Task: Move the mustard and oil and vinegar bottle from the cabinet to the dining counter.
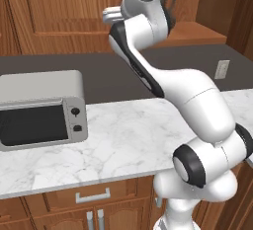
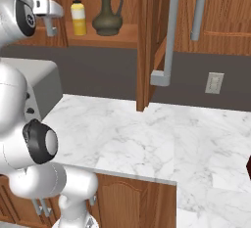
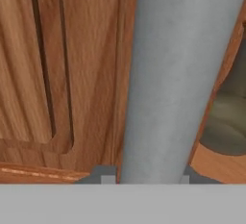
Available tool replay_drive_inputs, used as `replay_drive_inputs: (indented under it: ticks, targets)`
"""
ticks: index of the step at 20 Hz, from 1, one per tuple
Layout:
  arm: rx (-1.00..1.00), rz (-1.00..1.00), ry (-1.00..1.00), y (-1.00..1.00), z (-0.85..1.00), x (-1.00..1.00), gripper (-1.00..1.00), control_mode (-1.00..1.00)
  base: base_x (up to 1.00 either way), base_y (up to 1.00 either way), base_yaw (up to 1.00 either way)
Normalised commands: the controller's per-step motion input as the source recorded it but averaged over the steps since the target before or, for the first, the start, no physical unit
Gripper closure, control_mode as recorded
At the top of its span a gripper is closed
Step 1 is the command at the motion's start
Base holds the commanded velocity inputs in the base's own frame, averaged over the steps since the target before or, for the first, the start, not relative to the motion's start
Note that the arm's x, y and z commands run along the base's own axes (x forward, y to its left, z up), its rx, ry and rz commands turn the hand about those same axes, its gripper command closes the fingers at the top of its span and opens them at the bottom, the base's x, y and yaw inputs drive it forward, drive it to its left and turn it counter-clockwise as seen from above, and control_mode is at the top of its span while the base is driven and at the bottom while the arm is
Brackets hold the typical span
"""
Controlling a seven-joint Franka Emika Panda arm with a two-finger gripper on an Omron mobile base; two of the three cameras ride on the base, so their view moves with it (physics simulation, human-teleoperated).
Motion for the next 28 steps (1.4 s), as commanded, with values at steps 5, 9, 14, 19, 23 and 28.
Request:
replay_drive_inputs:
  ticks: [5,9,14,19,23,28]
  targets:
    - [0.06,0.0,0.0,0.51,0.08,-0.59,1.0,-1.0,0.0,0.0,0.0]
    - [0.03,0.0,0.0,0.55,0.08,-0.64,1.0,-1.0,0.0,0.0,0.0]
    - [0.02,0.0,-0.03,0.57,0.06,-0.64,1.0,-1.0,0.0,0.0,0.0]
    - [0.0,0.0,-0.06,0.6,0.03,-0.65,1.0,-1.0,0.0,0.0,0.0]
    - [0.0,0.0,-0.08,0.62,0.0,-0.63,1.0,-1.0,0.0,0.0,0.0]
    - [0.01,0.0,-0.05,0.64,0.0,-0.6,1.0,-1.0,0.0,0.0,0.0]
